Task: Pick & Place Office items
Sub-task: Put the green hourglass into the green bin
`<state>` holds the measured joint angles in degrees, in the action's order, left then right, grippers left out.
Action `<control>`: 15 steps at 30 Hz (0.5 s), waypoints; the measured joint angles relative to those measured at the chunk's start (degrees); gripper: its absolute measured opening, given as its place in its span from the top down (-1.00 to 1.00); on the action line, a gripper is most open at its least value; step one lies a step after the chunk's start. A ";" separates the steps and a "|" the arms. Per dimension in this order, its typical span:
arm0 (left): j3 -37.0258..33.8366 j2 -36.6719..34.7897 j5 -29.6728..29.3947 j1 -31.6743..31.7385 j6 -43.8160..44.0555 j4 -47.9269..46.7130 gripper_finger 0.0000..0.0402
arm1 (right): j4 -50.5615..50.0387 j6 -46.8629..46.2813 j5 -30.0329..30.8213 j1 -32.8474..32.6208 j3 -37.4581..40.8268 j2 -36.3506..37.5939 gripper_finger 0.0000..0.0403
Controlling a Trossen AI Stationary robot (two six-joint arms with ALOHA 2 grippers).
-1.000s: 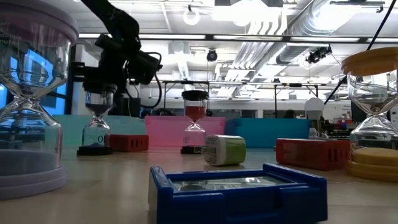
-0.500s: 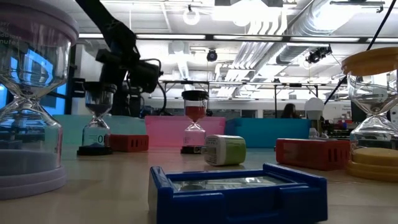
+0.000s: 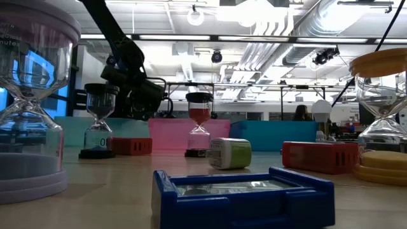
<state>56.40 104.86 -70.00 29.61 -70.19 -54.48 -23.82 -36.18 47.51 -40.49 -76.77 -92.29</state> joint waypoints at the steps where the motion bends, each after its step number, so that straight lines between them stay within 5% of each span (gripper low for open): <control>1: 0.00 0.00 0.69 0.00 0.15 -0.02 0.01 | -0.03 0.00 -0.02 0.00 0.00 0.00 -0.15; 15: 0.00 0.02 4.11 -0.39 -0.44 0.37 0.01 | -0.02 -0.01 0.00 0.00 0.00 0.00 -0.15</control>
<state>56.40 104.88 -65.89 29.21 -70.64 -54.11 -23.83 -36.19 47.51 -40.49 -76.77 -92.29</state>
